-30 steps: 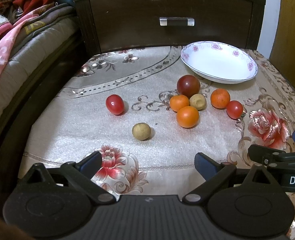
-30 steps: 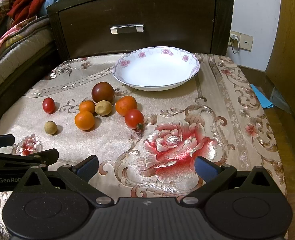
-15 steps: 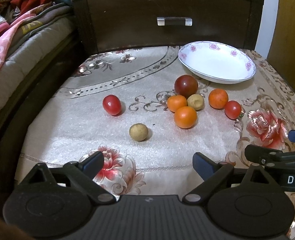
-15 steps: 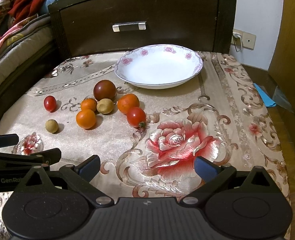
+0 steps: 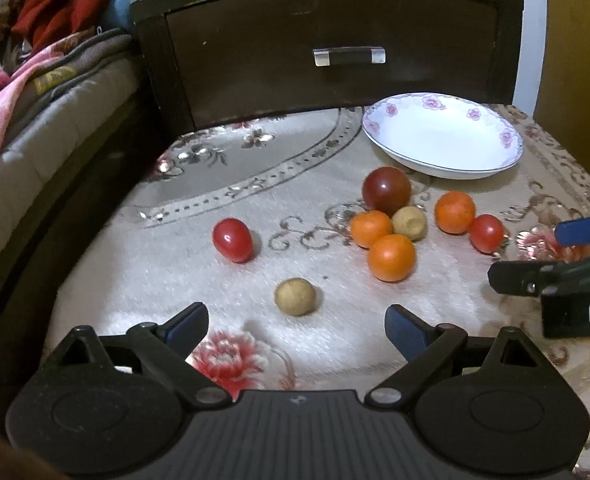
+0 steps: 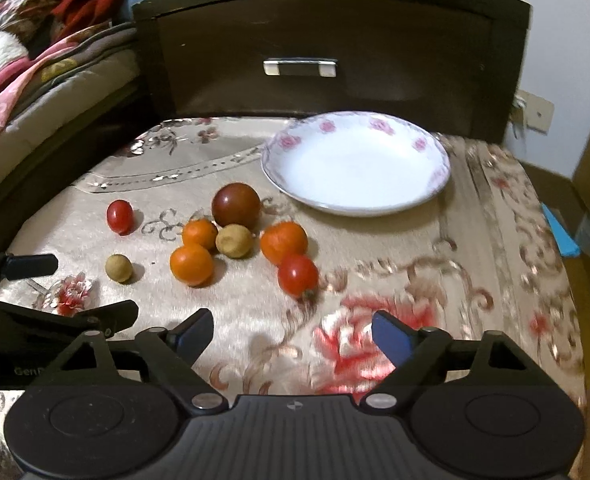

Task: Organize fruits
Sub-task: 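Grasp the brown round fruit with the left gripper while the right gripper grasps a red tomato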

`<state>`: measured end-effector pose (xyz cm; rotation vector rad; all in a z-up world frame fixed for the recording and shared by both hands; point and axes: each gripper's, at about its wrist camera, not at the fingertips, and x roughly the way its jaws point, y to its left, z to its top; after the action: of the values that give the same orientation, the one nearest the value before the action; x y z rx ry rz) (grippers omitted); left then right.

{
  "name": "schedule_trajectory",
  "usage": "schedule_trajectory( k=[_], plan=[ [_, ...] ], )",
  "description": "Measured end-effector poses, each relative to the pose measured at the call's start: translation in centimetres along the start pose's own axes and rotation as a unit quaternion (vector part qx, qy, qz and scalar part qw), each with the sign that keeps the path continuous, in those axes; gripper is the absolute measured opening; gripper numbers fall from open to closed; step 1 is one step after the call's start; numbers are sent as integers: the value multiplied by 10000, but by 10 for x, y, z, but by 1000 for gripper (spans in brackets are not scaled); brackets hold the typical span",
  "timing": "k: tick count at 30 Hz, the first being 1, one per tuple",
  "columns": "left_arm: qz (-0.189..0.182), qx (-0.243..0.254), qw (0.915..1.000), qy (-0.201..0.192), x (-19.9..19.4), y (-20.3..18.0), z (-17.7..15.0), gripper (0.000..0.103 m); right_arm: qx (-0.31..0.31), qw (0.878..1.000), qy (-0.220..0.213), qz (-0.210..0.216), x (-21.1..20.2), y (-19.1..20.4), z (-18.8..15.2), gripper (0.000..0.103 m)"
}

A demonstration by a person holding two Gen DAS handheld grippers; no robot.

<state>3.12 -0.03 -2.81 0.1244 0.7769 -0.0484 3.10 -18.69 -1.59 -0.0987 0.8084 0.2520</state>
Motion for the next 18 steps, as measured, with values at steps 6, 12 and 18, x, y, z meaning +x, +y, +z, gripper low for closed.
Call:
schedule_trajectory(
  k=[6,12,18],
  plan=[
    [-15,88,9999,-67,10,3,2,101,-175,9997,117,154,20,-6,13,68],
    [-114,154,9998,59,27,2,2,84,-417,9987,60,295,32,-8,19,62],
    [-397,13,9992,30,32,1,5,67,-486,9979,120,422,45,-9,19,58]
  ],
)
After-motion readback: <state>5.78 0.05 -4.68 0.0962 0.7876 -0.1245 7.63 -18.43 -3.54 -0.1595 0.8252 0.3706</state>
